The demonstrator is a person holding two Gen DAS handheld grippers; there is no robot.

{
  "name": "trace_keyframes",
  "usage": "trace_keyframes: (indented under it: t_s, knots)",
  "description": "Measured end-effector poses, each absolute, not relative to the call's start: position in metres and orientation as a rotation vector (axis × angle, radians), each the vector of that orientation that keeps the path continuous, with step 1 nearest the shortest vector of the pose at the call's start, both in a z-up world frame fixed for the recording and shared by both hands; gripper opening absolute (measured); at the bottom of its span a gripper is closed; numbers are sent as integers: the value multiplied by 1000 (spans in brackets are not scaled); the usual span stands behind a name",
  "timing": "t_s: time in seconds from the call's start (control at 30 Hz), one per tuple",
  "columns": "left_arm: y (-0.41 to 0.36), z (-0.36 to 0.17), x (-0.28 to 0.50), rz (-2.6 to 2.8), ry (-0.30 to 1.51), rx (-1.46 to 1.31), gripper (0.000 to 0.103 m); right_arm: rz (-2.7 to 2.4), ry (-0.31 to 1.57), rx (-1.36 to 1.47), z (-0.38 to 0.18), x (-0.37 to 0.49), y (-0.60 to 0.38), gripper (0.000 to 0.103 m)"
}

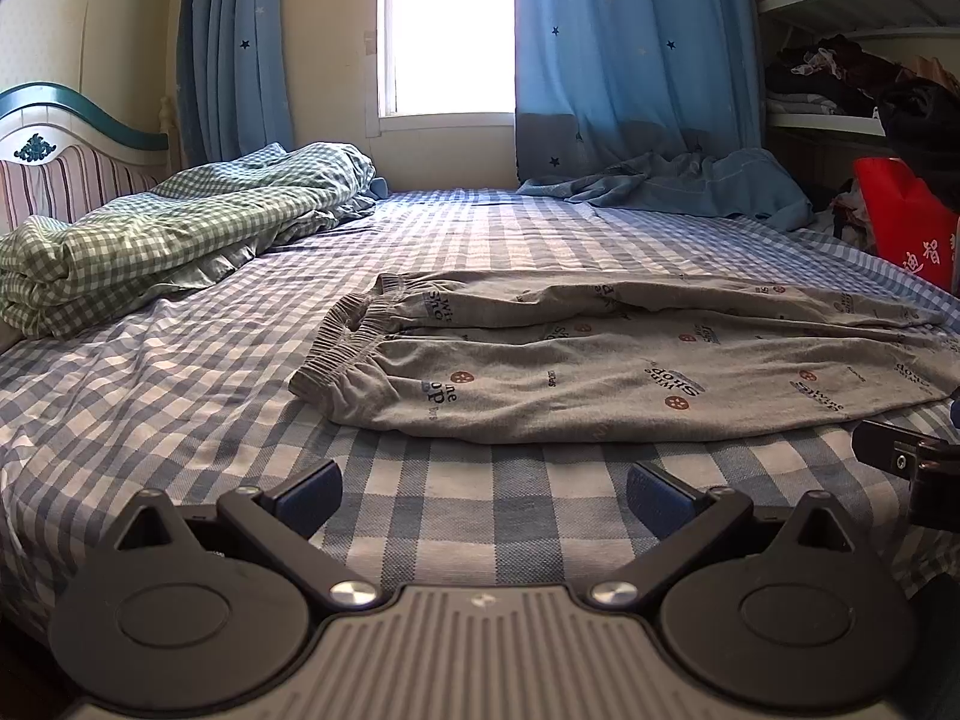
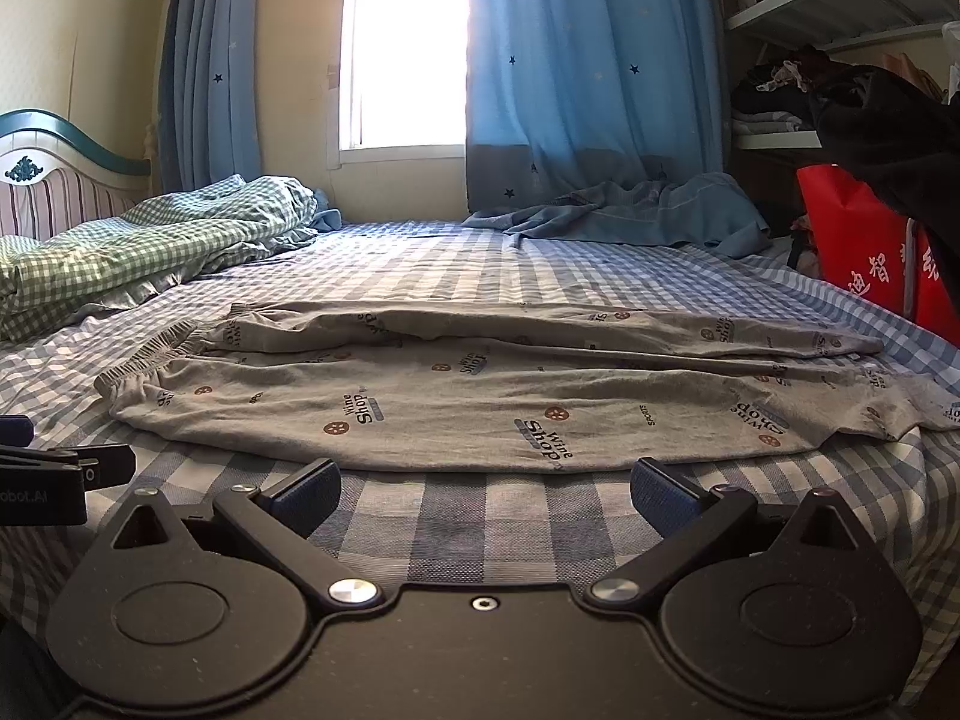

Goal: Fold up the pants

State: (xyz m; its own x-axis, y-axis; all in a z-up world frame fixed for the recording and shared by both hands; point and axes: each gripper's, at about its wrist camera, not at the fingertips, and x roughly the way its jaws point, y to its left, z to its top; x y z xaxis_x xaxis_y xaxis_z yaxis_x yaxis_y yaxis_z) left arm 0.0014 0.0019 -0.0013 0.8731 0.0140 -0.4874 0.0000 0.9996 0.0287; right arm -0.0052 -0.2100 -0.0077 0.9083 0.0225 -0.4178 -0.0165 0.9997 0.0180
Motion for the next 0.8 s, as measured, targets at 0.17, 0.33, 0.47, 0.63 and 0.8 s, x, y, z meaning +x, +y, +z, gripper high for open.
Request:
trace_keyframes:
  t_s: [0.17, 0.33, 0.47, 0.63, 0.8]
  knots:
    - [2, -1, 1, 7, 509, 29, 103, 21, 431, 13, -7, -6, -206, 102]
    - [2, -1, 2, 7, 510, 29, 103, 20, 431, 12, -7, -5, -206, 102]
    - [1, -1, 2, 6, 512, 30, 103, 20, 432, 11, -7, -5, -205, 102]
    - [0, -1, 2, 6, 512, 31, 103, 19, 432, 10, -7, -6, -206, 102]
    - [0, -3, 2, 0, 514, 30, 103, 20, 431, 10, -7, -6, -205, 102]
